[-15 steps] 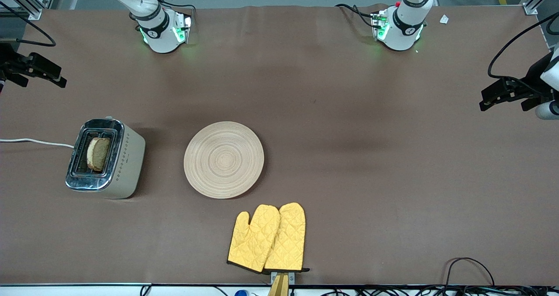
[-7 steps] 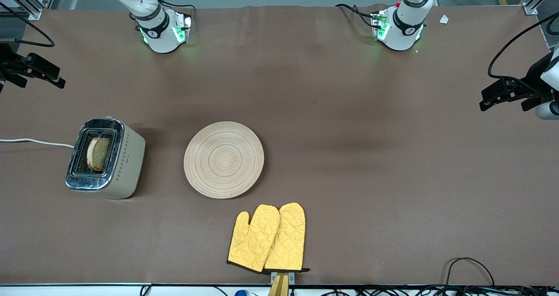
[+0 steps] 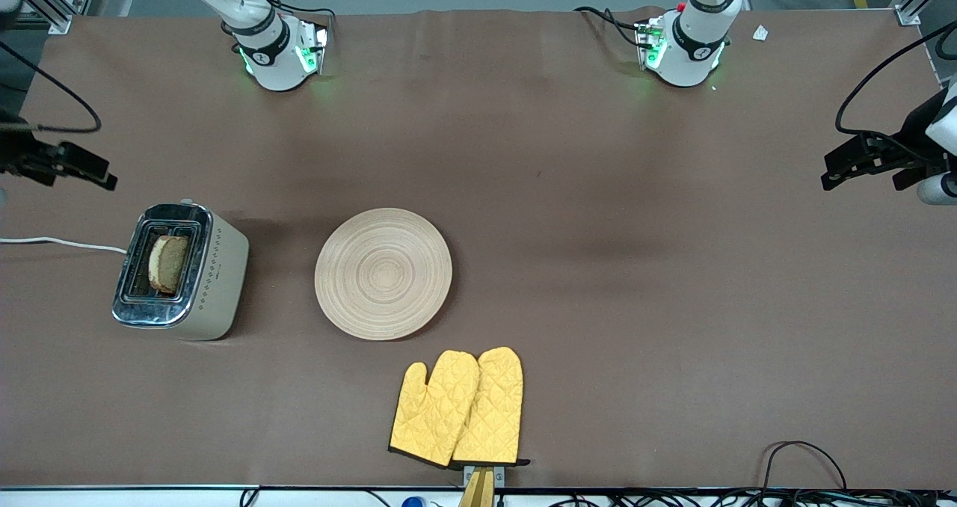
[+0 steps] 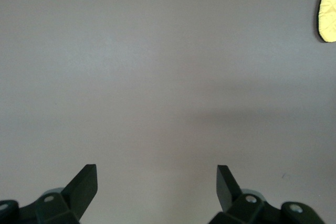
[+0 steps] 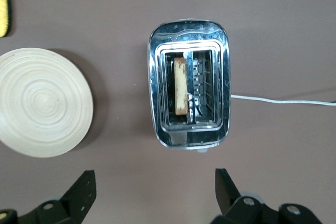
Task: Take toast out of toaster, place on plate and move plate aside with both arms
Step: 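Reach the right gripper down into the toaster slot and grasp the toast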
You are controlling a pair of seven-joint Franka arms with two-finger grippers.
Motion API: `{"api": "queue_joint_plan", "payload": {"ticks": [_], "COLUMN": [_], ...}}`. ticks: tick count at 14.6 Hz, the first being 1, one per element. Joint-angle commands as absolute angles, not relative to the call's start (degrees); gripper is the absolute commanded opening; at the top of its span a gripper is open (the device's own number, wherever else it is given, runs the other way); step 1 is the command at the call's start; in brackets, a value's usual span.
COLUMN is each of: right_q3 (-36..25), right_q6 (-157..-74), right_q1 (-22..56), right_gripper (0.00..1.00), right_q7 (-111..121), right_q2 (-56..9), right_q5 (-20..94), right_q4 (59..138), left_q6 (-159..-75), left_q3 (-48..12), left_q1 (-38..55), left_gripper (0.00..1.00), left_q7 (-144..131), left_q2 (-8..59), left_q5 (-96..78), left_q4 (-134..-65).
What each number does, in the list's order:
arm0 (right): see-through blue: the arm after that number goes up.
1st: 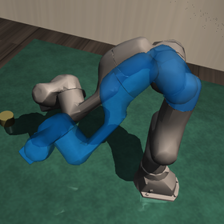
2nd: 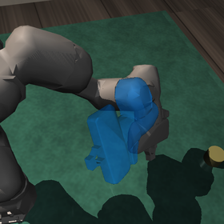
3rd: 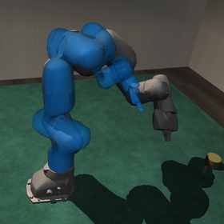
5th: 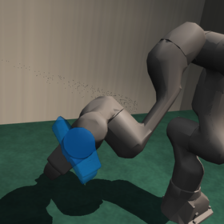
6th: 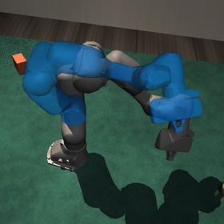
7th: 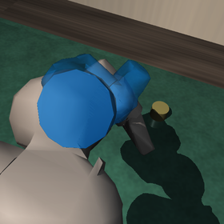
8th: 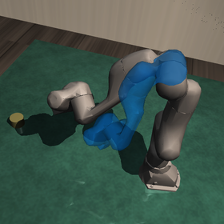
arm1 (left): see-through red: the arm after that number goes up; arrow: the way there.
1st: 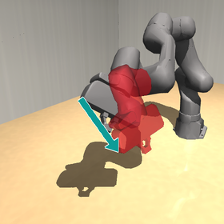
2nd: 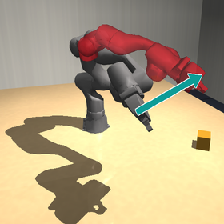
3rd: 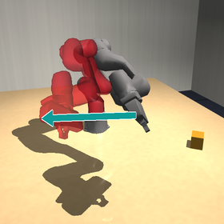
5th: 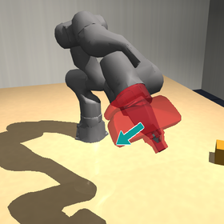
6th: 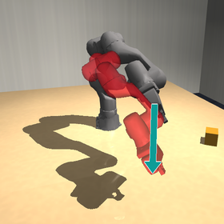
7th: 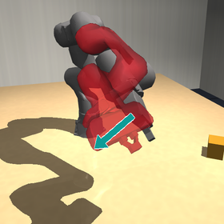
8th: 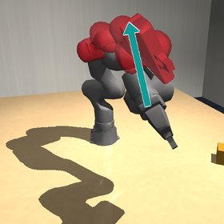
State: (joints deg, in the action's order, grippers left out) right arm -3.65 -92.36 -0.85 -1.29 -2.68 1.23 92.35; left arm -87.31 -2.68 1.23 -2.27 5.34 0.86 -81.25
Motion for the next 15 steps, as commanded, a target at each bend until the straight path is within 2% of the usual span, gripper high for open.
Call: {"api": "queue_joint_plan", "payload": {"ticks": [1,9,15], "right_q3": [-3.16,-3.16,-3.16], "right_q6": [-96.75,-110.11,-111.53], "right_q1": [-1.41,-2.72,-2.46], "right_gripper": [1.0,1.0,0.97], "right_q7": [-1.93,-1.85,-1.93], "right_q2": [-5.18,-8.7,-12.74], "right_q5": [0.18,0.0,-1.14], "right_q4": [94.47,103.35,104.33], "left_q6": [-87.54,-87.54,-87.54], "left_q3": [-2.81,-2.9,-2.9], "left_q1": [1.58,1.14,1.14], "left_gripper": [1.0,1.0,1.0], "left_q7": [-2.72,-2.72,-2.64], "left_q2": [5.54,5.54,5.54], "left_q5": [2.99,2.37,2.37], "left_q4": [-80.86,-80.95,-80.95]}}
